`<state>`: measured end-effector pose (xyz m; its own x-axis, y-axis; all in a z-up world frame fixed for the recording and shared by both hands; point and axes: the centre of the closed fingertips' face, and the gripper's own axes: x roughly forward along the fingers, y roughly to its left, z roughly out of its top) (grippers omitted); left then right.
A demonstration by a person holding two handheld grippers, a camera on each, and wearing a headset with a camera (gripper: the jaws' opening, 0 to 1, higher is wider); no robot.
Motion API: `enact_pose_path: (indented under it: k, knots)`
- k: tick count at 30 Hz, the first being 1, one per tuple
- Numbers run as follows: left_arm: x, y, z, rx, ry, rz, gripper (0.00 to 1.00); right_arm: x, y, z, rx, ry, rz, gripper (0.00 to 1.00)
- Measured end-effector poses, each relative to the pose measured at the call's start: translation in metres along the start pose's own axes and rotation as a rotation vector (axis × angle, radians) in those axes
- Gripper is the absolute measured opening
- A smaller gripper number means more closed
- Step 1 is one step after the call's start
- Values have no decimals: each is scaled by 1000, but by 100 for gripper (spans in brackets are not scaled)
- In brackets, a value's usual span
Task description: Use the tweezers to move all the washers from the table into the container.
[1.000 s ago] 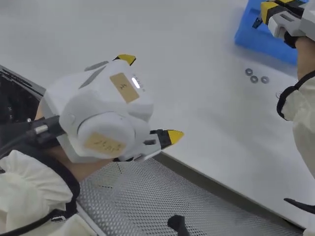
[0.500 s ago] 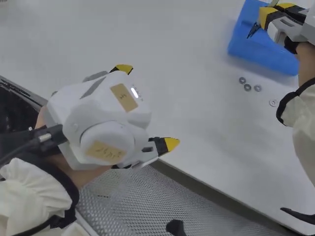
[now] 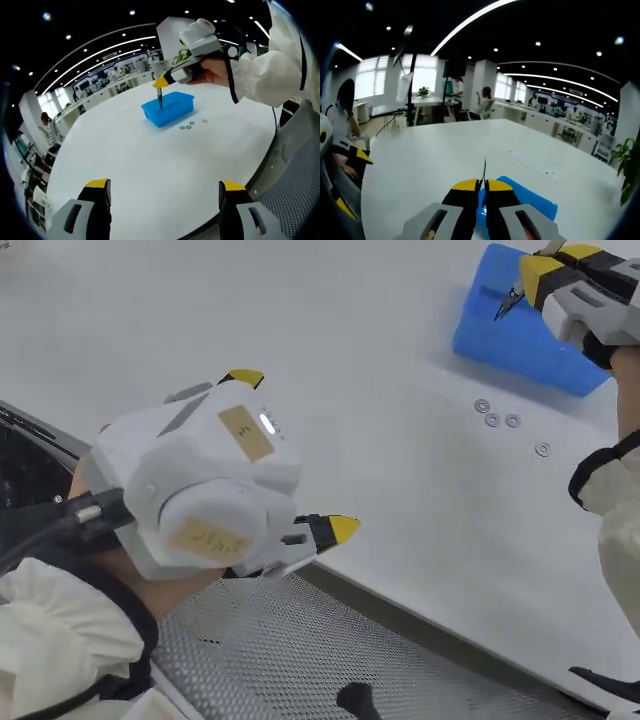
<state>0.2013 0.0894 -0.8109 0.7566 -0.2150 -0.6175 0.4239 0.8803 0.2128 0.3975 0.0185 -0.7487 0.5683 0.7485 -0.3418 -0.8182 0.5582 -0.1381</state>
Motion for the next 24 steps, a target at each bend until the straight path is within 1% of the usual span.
enact_pose_path:
  k: [3,7,11,15,17,24]
  knots:
    - [0,1,0,-2,-1,3,91,-4,8,-6,15,14,13,1]
    - [0,1,0,0,2,6,91,-10,14,-16,32,36,19,1]
    - [0,1,0,-1,3,4,91,-12,14,-27,77,50,16,1]
    - [0,1,0,3,5,2,91,-14,13,-35,94,66,9,1]
    - [0,1,0,7,5,4,91,-15,15,-39,111,78,19,1]
    - [0,2,0,5,6,10,91,-16,16,-52,121,102,20,1]
